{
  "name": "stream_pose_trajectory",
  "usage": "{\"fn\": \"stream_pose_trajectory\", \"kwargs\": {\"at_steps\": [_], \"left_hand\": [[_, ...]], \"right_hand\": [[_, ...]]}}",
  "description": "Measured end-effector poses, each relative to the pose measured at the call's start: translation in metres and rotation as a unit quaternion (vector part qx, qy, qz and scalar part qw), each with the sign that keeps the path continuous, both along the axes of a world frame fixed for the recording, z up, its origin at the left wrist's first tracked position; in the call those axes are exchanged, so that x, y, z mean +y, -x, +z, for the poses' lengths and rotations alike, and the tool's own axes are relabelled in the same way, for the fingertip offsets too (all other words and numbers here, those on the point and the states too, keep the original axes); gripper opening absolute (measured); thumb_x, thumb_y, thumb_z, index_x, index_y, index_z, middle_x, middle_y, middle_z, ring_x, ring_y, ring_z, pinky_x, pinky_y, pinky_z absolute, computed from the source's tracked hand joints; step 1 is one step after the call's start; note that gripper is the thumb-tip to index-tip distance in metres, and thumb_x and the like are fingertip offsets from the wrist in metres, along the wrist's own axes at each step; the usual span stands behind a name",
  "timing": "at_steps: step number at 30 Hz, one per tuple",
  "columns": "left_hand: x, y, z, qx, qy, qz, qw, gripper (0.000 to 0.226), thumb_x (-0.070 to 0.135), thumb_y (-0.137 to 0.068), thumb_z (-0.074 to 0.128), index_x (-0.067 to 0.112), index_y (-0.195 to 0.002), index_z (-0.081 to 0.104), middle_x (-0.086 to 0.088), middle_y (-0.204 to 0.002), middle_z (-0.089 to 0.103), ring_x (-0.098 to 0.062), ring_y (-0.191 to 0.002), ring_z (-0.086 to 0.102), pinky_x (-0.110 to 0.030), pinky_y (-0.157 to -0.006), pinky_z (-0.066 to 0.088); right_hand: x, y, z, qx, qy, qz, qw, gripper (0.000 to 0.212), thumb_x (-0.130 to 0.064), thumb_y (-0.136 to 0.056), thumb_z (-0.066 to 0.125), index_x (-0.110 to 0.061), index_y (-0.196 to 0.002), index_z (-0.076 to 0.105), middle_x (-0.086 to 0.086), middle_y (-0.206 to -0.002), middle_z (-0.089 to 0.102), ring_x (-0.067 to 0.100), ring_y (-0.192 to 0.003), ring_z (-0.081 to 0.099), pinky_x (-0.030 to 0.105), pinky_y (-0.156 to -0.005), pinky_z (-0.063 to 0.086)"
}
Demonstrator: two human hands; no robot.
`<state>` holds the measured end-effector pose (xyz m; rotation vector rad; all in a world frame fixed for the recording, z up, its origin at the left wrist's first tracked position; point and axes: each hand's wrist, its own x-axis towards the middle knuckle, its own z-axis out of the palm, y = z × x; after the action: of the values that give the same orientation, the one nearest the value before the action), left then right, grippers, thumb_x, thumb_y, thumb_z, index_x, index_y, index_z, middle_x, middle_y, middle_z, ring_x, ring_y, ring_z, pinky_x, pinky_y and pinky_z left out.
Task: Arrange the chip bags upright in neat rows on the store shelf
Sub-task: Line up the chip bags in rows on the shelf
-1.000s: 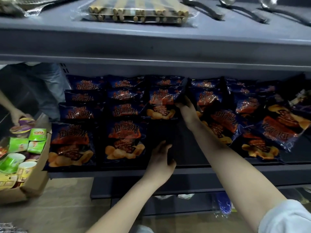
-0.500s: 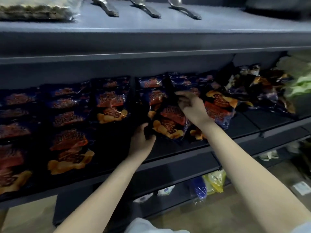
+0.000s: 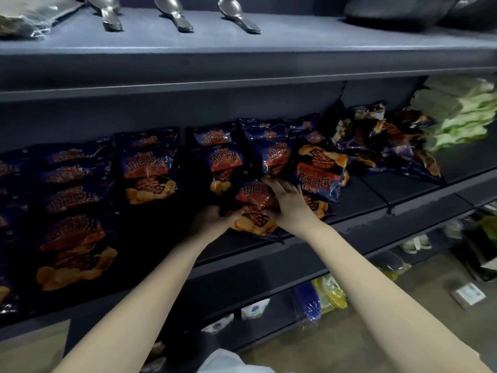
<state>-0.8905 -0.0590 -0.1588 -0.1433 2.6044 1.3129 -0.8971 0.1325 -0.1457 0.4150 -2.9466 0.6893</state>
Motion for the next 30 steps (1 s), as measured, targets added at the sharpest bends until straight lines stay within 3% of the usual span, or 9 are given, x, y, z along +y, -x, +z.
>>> {"fn": "stream_pose_trajectory", "kwargs": {"at_steps": [2,6,8,12,15,17,20,23,30], "left_hand": [[-0.002,-0.005,0.005,-0.003,-0.030,-0.010,0.999,0.029,0.047,-0.084,0.061,0.019,-0.082,0.066,0.003,-0.078,0.061,-0.016,-0.082,0.057,-0.017,-0.058,0.038],[-0.012,-0.014,0.012,0.031,-0.139,0.015,0.990,0.039,0.026,-0.087,0.063,0.020,-0.123,0.050,0.009,-0.102,0.049,-0.006,-0.089,0.051,-0.008,-0.065,0.044],[-0.020,-0.019,0.017,0.022,-0.211,0.065,0.975,0.045,0.019,-0.088,0.061,0.011,-0.130,0.045,0.006,-0.112,0.044,-0.010,-0.096,0.052,-0.022,-0.069,0.054],[-0.049,-0.027,0.018,0.062,-0.265,0.130,0.953,0.025,0.015,-0.088,0.061,0.009,-0.111,0.052,-0.013,-0.123,0.053,-0.012,-0.092,0.059,-0.027,-0.062,0.059],[-0.072,-0.038,0.020,0.103,-0.312,0.190,0.925,0.027,0.012,-0.088,0.061,0.011,-0.113,0.051,-0.007,-0.118,0.054,-0.009,-0.093,0.058,-0.026,-0.067,0.059],[-0.083,-0.046,0.020,0.126,-0.323,0.212,0.914,0.027,0.011,-0.088,0.061,0.012,-0.112,0.050,-0.006,-0.119,0.053,-0.010,-0.097,0.058,-0.027,-0.069,0.059],[-0.094,-0.059,0.018,0.154,-0.330,0.238,0.900,0.027,0.009,-0.088,0.059,0.012,-0.113,0.048,0.000,-0.112,0.054,-0.005,-0.094,0.057,-0.026,-0.071,0.058],[-0.100,-0.068,0.011,0.169,-0.305,0.240,0.906,0.037,0.012,-0.090,0.058,0.008,-0.124,0.043,0.000,-0.118,0.052,-0.007,-0.100,0.056,-0.022,-0.073,0.057],[-0.091,-0.085,-0.013,0.167,-0.127,0.194,0.958,0.072,0.009,-0.090,0.057,0.023,-0.147,0.014,0.014,-0.136,0.031,-0.004,-0.112,0.050,-0.023,-0.091,0.045]], "right_hand": [[0.000,0.002,0.000,0.004,0.032,0.026,0.999,0.072,-0.016,-0.084,0.067,-0.022,-0.145,0.029,0.005,-0.148,0.033,0.026,-0.139,0.023,0.046,-0.116,0.017],[-0.007,0.005,-0.004,0.029,0.120,0.075,0.989,0.070,-0.011,-0.084,0.067,-0.023,-0.144,0.032,0.005,-0.148,0.032,0.023,-0.139,0.028,0.036,-0.115,0.026],[-0.017,0.006,-0.006,0.063,0.136,0.078,0.986,0.070,-0.013,-0.084,0.068,-0.022,-0.144,0.032,0.005,-0.150,0.027,0.021,-0.140,0.026,0.028,-0.113,0.023],[-0.043,0.014,-0.003,0.098,0.235,0.029,0.967,0.076,-0.020,-0.083,0.070,-0.015,-0.145,0.027,0.006,-0.146,0.031,0.014,-0.136,0.029,0.024,-0.111,0.025],[-0.064,0.020,0.006,-0.062,0.323,0.029,0.944,0.084,-0.035,-0.081,0.070,-0.026,-0.147,0.020,-0.001,-0.139,0.046,0.011,-0.127,0.044,0.029,-0.106,0.036],[-0.078,0.020,0.009,-0.204,0.358,0.084,0.907,0.071,-0.037,-0.082,0.070,-0.032,-0.141,0.031,0.001,-0.126,0.059,0.014,-0.115,0.056,0.036,-0.101,0.045],[-0.104,0.015,0.005,-0.255,0.398,0.153,0.868,0.039,-0.015,-0.084,0.069,-0.035,-0.113,0.053,-0.002,-0.116,0.064,0.016,-0.111,0.059,0.042,-0.100,0.047],[-0.125,0.016,0.000,-0.226,0.428,0.152,0.862,0.038,-0.004,-0.084,0.066,-0.033,-0.106,0.056,-0.002,-0.113,0.065,0.018,-0.111,0.060,0.041,-0.100,0.046],[-0.154,0.030,-0.022,-0.174,0.345,0.051,0.921,0.042,-0.013,-0.083,0.068,-0.014,-0.122,0.051,0.001,-0.113,0.062,0.018,-0.107,0.058,0.030,-0.091,0.046]]}}
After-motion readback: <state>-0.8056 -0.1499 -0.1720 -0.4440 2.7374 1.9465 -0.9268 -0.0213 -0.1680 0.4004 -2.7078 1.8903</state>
